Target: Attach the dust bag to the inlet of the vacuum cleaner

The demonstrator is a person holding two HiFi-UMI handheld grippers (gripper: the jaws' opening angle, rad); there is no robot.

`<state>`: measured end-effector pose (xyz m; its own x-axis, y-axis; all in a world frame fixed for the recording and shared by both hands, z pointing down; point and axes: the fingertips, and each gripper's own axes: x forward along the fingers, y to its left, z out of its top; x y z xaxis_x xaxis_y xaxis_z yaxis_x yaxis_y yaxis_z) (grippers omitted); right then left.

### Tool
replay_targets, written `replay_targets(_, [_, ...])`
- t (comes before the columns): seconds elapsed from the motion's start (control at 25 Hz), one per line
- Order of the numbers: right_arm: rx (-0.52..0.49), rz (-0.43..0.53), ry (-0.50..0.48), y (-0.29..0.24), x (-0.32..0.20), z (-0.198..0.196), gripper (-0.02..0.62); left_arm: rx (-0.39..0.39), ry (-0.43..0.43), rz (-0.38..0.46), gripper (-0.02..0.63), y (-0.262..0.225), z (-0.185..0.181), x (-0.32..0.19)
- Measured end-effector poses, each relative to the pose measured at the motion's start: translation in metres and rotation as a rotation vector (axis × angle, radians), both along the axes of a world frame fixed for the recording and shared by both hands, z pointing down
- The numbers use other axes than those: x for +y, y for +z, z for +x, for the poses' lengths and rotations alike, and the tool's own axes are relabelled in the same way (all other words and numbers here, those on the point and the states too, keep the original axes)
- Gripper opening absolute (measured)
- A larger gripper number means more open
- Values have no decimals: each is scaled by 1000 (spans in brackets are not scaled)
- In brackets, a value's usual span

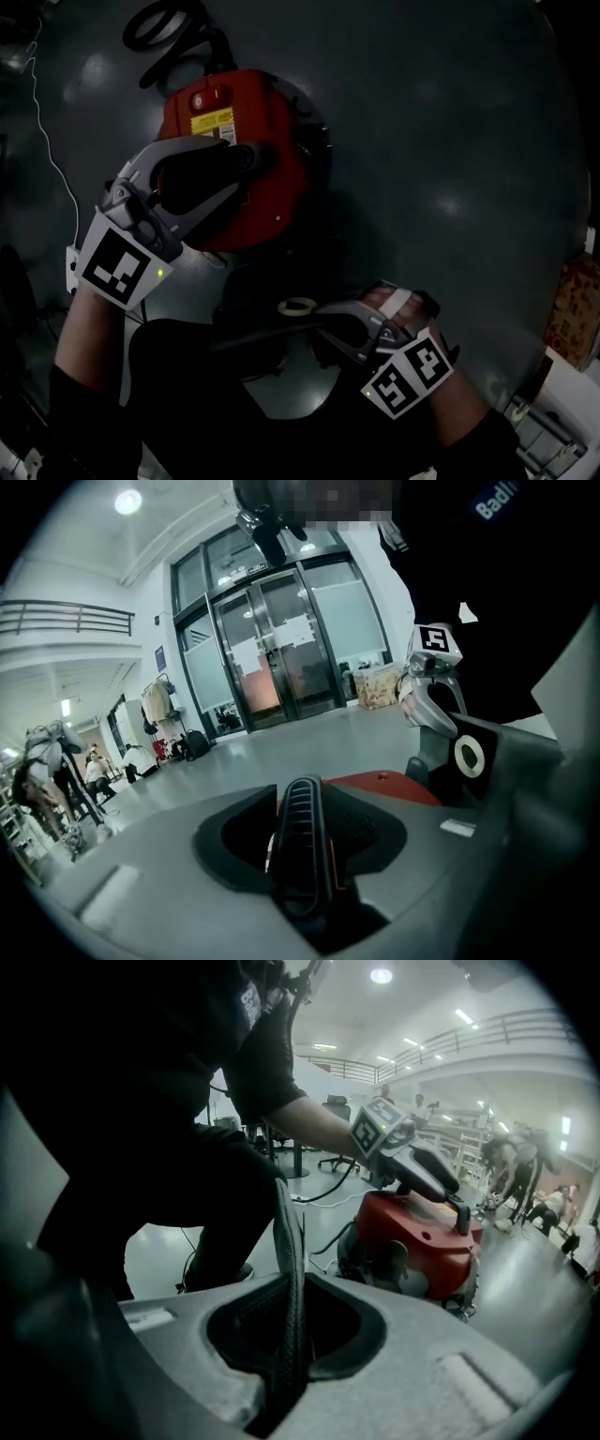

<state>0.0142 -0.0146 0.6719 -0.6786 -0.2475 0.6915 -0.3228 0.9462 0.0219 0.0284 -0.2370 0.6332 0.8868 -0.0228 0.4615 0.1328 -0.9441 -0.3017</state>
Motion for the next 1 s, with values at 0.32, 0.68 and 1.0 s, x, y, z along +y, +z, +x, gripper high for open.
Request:
replay_targets(0.32, [43,2,-61,18,0,10,27,44,10,48,152,0,-1,-1])
replay_targets(0.68, [24,19,-84,25,-9,13,26,36,40,97,150,1,2,-1])
replay_targets(1.0, [49,17,-72,31,-14,12,26,9,59,79,150,2,2,-1])
